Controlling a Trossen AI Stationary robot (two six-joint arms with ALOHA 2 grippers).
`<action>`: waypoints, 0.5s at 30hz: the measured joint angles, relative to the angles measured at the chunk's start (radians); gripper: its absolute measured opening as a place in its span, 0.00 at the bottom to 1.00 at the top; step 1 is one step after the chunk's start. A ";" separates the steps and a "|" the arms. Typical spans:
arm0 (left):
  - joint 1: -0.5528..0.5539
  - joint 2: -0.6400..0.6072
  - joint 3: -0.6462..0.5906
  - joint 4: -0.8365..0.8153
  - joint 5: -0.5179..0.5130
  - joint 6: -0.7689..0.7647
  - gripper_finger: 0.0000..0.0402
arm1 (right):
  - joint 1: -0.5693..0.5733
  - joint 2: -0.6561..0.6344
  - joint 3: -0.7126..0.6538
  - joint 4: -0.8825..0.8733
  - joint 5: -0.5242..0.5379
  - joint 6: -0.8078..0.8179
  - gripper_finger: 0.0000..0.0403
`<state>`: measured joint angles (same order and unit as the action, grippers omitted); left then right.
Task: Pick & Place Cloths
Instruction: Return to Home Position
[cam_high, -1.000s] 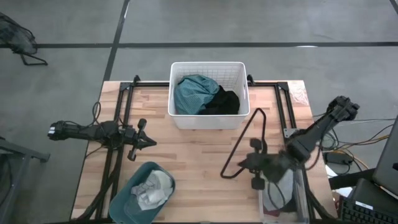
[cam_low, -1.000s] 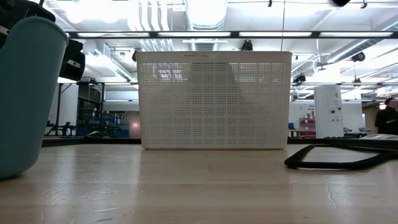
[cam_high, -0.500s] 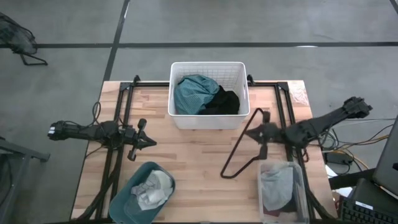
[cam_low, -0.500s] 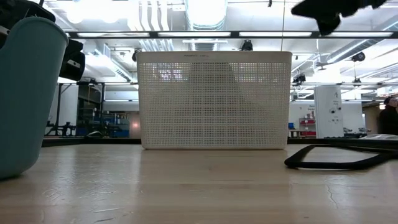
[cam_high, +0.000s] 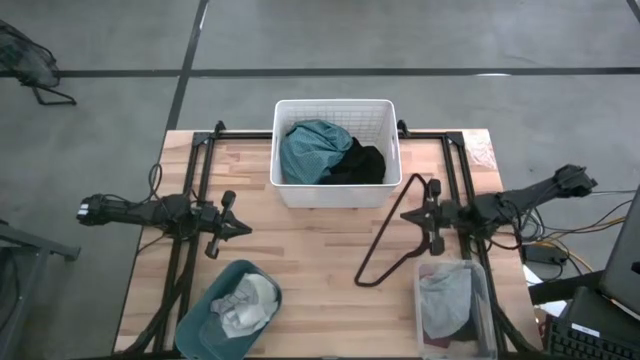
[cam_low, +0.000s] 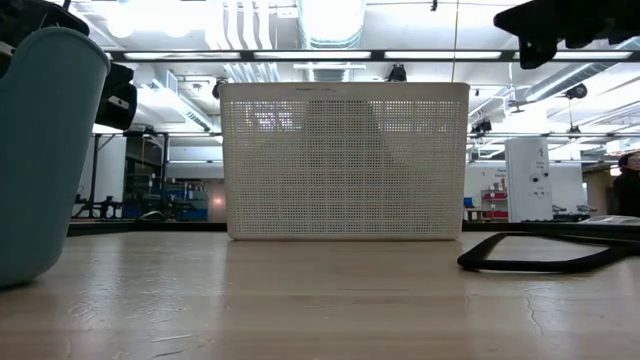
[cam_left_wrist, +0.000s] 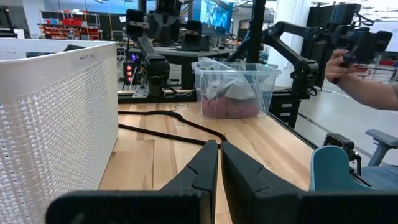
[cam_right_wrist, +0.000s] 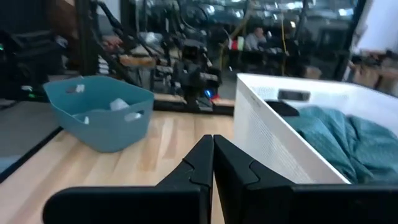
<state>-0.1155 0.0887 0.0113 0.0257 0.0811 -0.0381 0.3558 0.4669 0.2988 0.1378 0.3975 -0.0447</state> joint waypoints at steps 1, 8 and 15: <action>0.000 0.000 0.000 0.000 0.000 0.000 0.06 | -0.003 -0.005 -0.017 0.031 -0.014 -0.016 0.02; 0.000 0.000 0.000 0.000 0.000 0.000 0.06 | -0.021 -0.046 -0.131 0.198 -0.080 -0.106 0.02; 0.000 0.000 0.000 0.000 0.000 0.000 0.06 | -0.023 -0.124 -0.141 0.191 -0.087 -0.141 0.02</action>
<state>-0.1158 0.0887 0.0114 0.0257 0.0808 -0.0381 0.3329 0.3430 0.1574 0.3289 0.3103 -0.1859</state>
